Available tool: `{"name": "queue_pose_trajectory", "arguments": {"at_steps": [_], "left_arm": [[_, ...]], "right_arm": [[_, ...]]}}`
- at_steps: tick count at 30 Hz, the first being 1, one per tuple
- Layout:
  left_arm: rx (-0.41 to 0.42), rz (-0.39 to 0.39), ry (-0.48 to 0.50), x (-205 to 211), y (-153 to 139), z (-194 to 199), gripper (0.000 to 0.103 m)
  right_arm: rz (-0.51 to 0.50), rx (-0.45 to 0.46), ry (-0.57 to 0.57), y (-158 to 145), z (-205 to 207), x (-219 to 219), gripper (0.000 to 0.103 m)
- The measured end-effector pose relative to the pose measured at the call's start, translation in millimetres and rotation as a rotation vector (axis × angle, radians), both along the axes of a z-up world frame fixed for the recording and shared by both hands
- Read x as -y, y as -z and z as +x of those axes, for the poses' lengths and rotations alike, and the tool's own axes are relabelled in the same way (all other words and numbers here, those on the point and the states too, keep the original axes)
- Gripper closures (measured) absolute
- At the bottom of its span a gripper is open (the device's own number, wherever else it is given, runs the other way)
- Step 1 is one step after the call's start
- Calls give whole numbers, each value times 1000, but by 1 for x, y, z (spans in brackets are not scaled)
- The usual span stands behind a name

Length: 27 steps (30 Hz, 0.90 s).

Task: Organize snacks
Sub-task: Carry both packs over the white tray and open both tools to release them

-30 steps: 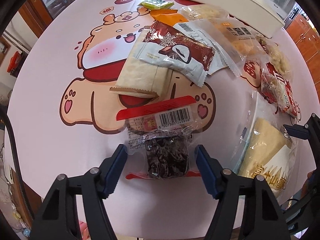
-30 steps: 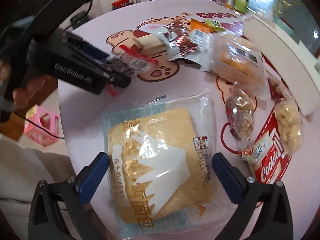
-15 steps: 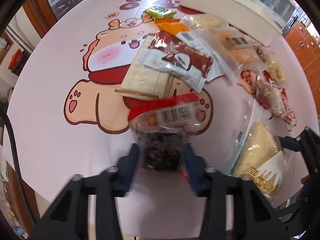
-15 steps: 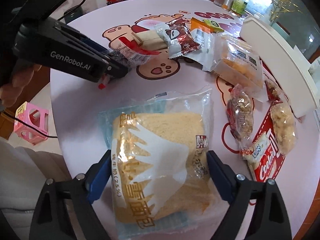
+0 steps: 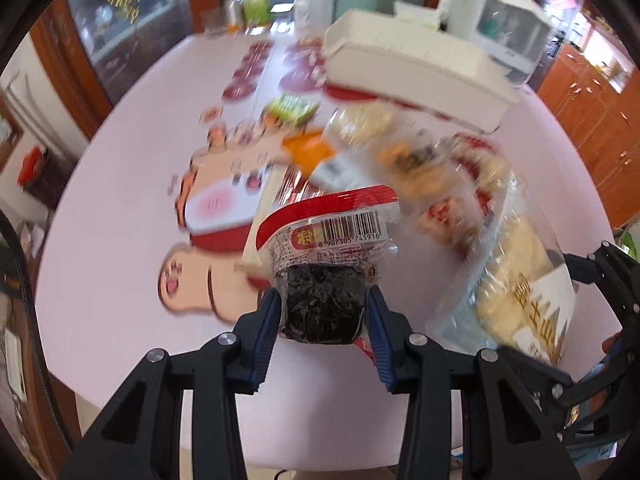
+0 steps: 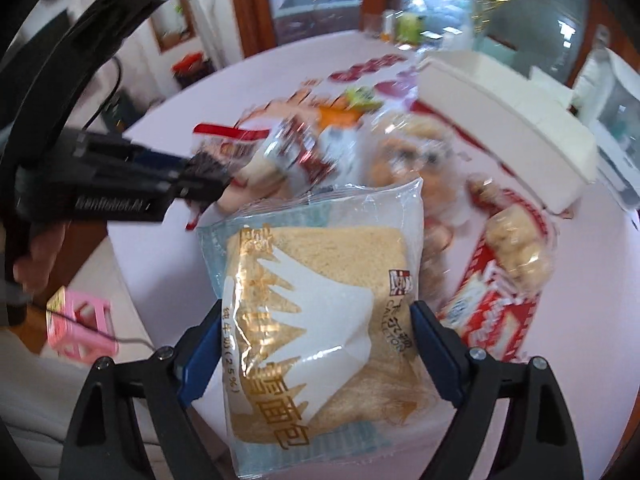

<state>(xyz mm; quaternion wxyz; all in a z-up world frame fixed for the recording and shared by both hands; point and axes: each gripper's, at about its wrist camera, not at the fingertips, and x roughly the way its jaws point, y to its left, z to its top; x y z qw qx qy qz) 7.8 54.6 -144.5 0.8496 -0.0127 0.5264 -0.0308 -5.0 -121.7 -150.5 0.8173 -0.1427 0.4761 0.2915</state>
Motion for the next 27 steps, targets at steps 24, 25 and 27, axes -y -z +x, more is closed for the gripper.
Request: {"name": "queue_pose_trajectory", "arguments": {"at_steps": [24, 25, 27], "left_arm": [[324, 139, 154, 65, -169, 173, 62], [331, 141, 158, 68, -175, 182, 62], [347, 148, 164, 74, -182, 200, 62]], "right_arm": [[-42, 286, 413, -167, 158, 71, 14], [-37, 295, 426, -175, 169, 74, 14], [-33, 311, 453, -186, 187, 78, 14]]}}
